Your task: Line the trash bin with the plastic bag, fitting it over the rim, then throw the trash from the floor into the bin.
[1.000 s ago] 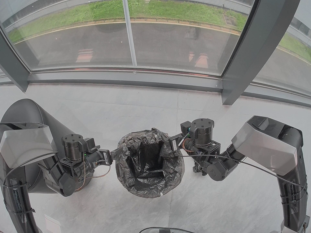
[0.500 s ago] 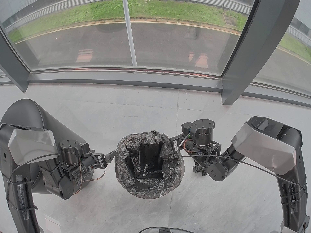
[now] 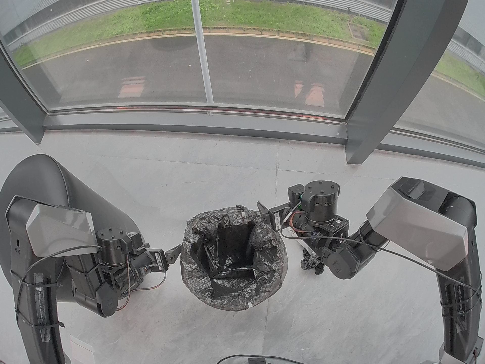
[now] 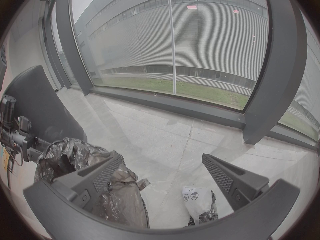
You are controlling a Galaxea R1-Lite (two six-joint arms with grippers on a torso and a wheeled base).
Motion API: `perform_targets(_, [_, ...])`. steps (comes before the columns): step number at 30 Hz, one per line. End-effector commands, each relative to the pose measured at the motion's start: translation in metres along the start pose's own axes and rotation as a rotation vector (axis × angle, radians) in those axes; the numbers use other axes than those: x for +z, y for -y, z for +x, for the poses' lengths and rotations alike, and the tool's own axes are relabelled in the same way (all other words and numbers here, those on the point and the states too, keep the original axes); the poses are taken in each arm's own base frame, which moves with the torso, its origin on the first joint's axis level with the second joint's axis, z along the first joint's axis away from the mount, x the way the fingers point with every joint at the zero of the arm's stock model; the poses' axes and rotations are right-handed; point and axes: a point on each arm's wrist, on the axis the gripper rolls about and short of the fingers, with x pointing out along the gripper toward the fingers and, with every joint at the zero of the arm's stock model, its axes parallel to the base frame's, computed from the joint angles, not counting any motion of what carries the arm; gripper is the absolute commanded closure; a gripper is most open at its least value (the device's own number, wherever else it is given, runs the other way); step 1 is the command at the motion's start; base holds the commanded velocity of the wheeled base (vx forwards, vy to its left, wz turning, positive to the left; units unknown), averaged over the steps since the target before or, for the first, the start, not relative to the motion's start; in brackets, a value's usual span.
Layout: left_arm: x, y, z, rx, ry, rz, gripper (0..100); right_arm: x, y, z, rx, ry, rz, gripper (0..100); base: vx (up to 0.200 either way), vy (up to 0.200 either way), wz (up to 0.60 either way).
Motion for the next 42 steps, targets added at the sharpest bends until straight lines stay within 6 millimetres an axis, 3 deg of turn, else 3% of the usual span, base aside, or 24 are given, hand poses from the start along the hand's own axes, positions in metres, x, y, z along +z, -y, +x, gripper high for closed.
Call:
perform_targets(1, [0.009, 0.002, -0.011, -0.004, 0.022, -0.01, 0, 0.016, 0.001, -0.01, 0.002, 0.031, 0.007, 0, 0.0, 0.0, 0.0])
perform_targets(5, [0.022, 0.006, -0.024, -0.011, 0.057, -0.037, 0, 0.02, 0.003, -0.022, 0.004, 0.02, 0.004, 0, 0.0, 0.0, 0.0])
perform_targets(10, [0.05, 0.022, -0.068, -0.054, 0.138, -0.091, 0, 0.015, 0.012, -0.047, -0.02, -0.015, 0.093, 0, 0.0, 0.0, 0.0])
perform_targets(16, [0.068, 0.034, -0.104, -0.092, 0.213, -0.13, 0, -0.005, 0.041, -0.057, -0.116, -0.087, 0.203, 0, 0.0, 0.0, 0.0])
perform_targets(20, [0.078, 0.037, -0.118, -0.104, 0.259, -0.148, 0, -0.011, 0.044, -0.062, -0.126, -0.112, 0.223, 0, 0.0, 0.0, 0.0])
perform_targets(29, [0.073, 0.048, -0.126, -0.159, 0.24, -0.154, 0, -0.016, 0.035, -0.059, -0.108, -0.107, 0.221, 0, 0.0, 0.0, 0.0])
perform_targets(32, [0.07, 0.081, -0.126, -0.312, 0.198, -0.295, 0, -0.018, 0.033, -0.059, -0.103, -0.079, 0.244, 0, 0.0, 0.0, 0.0])
perform_targets(34, [0.073, 0.093, -0.122, -0.372, 0.184, -0.359, 0, -0.02, 0.032, -0.058, -0.102, -0.075, 0.245, 0, 0.0, 0.0, 0.0])
perform_targets(42, [0.062, 0.104, -0.094, -0.551, 0.012, -0.426, 0, -0.02, 0.032, -0.055, -0.102, -0.05, 0.27, 0, 0.0, 0.0, 0.0])
